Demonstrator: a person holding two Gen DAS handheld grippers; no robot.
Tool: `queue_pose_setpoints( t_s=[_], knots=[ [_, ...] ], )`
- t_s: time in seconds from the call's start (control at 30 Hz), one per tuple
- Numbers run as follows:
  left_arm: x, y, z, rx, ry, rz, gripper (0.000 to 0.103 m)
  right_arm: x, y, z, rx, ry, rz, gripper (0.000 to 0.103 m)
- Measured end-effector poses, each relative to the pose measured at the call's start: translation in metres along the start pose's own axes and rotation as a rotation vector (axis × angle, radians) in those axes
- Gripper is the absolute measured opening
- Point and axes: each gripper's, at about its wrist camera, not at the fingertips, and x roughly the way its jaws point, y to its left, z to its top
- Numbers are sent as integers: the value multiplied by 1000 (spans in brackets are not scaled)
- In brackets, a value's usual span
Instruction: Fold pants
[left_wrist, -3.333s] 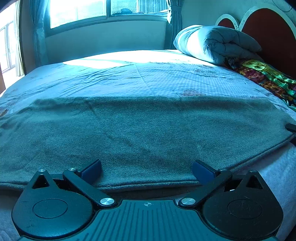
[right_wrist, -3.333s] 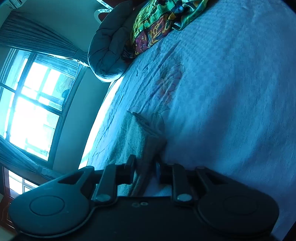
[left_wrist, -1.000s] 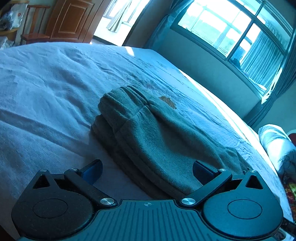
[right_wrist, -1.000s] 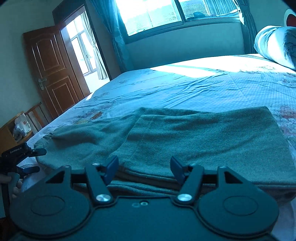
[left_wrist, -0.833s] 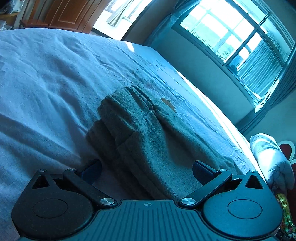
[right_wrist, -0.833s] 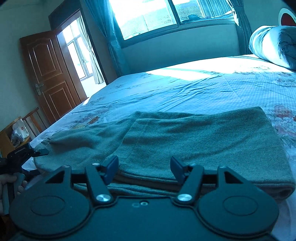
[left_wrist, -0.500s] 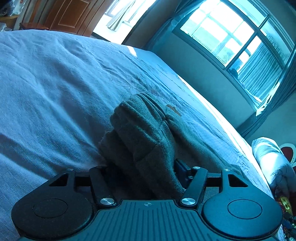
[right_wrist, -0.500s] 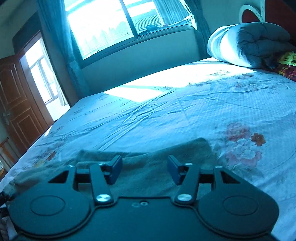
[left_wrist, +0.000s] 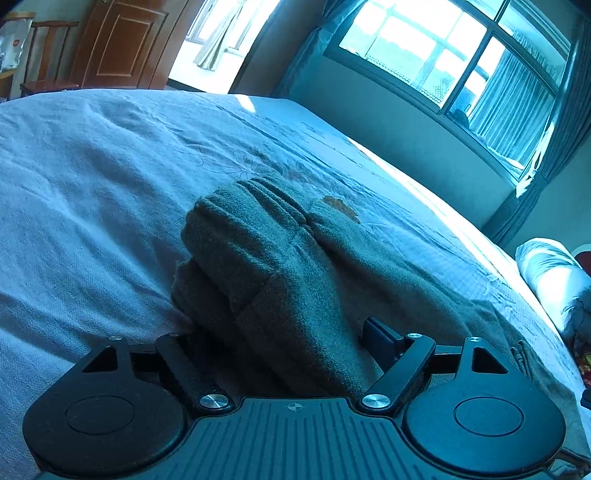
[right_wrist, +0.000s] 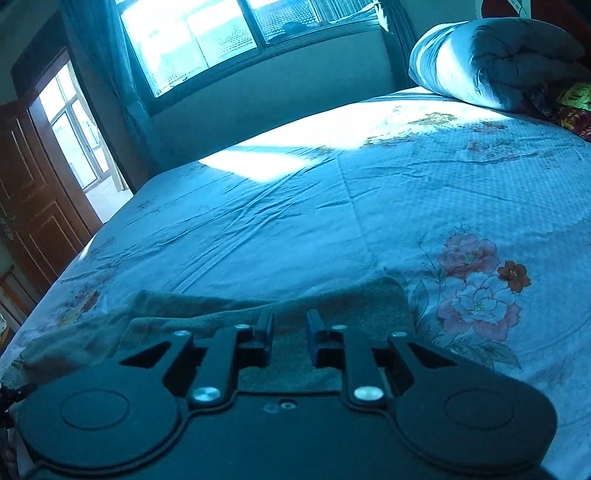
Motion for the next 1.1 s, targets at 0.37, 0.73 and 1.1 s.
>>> queue_pose_setpoints(
  t_s=[0.37, 0.73, 1.1],
  knots=[
    [0, -7, 0, 41, 8, 14, 89, -11, 12, -28, -49, 13, -33, 17],
    [-7, 31, 3, -142, -12, -82, 59, -24, 30, -39, -69, 15, 40, 23],
    [-16, 50, -4, -369, -118, -252, 60, -23, 79, -49, -131, 36, 126, 23]
  ],
)
